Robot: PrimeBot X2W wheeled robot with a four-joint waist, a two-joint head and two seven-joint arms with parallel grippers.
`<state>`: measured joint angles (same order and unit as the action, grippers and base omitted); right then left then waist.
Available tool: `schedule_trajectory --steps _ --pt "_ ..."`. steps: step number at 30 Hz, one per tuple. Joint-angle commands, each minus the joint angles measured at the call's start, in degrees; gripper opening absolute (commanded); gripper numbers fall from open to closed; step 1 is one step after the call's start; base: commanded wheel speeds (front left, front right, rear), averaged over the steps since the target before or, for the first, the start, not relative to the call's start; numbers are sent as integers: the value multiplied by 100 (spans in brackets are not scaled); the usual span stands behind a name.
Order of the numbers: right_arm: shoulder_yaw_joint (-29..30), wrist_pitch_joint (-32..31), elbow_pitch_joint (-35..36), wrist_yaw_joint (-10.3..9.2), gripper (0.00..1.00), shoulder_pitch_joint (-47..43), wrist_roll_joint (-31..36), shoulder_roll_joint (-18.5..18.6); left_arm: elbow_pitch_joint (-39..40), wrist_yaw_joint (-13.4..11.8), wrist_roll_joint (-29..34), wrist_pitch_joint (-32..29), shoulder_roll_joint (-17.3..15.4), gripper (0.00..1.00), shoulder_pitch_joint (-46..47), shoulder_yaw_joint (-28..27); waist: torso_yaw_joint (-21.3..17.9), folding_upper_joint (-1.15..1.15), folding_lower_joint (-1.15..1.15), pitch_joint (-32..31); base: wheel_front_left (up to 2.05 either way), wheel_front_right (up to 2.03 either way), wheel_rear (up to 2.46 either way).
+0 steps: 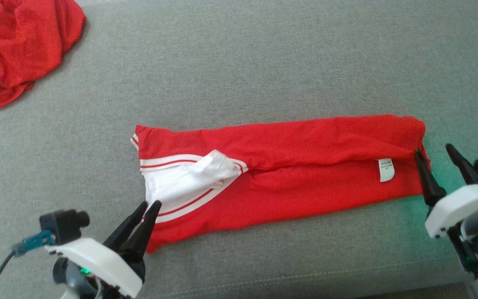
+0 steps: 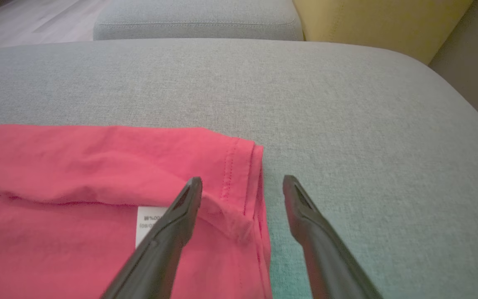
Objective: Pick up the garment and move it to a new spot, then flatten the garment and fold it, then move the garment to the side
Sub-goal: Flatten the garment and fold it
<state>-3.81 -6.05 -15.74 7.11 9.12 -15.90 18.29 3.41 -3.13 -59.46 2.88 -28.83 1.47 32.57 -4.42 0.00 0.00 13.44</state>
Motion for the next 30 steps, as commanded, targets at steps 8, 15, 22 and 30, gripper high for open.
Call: schedule_trajectory --steps 8,15,22,30 --pt "500 80 482 37 100 -254 163 -186 213 -171 163 463 -236 100 3 -472 32 0 0 -84 0 0 0" --pt "673 -10 657 37 100 -255 265 -391 206 -309 764 866 -51 100 386 -400 105 0 0 -216 0 0 0" --pt "737 -30 560 37 100 -179 411 -626 -135 -414 1213 1099 336 100 859 -403 149 0 0 -318 0 0 0" --pt "918 -75 92 37 100 103 658 -852 -645 -507 1688 1204 736 100 1066 -729 190 0 0 -374 0 0 0"
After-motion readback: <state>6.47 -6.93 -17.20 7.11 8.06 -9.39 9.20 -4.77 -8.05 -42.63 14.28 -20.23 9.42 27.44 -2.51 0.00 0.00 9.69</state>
